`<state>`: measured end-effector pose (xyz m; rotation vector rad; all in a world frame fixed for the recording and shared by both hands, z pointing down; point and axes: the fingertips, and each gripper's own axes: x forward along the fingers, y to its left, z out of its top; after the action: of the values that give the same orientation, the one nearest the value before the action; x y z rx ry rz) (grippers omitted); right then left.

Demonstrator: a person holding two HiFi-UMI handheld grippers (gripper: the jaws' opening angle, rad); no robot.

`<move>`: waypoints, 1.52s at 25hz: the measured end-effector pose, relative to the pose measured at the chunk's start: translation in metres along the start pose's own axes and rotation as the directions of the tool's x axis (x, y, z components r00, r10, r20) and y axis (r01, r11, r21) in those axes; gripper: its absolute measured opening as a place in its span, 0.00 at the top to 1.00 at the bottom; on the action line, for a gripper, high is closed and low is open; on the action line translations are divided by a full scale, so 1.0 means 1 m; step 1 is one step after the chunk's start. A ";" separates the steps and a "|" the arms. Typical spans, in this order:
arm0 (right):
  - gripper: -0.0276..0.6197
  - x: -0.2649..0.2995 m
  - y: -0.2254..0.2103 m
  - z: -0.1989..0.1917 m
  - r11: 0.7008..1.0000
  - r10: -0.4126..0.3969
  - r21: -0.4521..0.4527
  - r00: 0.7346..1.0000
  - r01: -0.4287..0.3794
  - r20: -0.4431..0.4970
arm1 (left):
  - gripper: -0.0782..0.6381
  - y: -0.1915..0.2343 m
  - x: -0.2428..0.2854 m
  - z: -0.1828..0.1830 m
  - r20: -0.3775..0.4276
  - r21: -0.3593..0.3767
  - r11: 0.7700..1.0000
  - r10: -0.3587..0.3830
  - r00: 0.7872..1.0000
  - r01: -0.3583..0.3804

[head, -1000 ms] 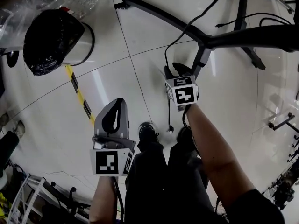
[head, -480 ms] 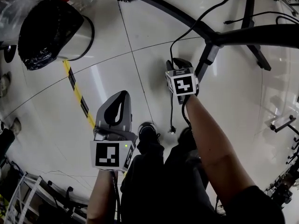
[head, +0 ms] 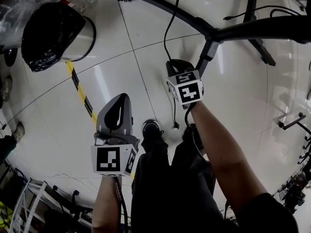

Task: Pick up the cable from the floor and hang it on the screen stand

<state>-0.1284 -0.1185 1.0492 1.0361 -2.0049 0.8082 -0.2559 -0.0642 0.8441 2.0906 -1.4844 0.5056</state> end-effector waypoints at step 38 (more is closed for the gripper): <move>0.92 -0.501 0.046 0.193 0.978 0.136 -0.198 0.905 -0.058 0.404 | 0.88 -0.214 -0.168 0.291 0.229 0.051 0.989 -0.146 0.962 0.138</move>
<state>-0.0222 -0.0475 0.5255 1.0736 -2.4565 0.4642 -0.1086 -0.0596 0.4739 2.3284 -1.4437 0.2395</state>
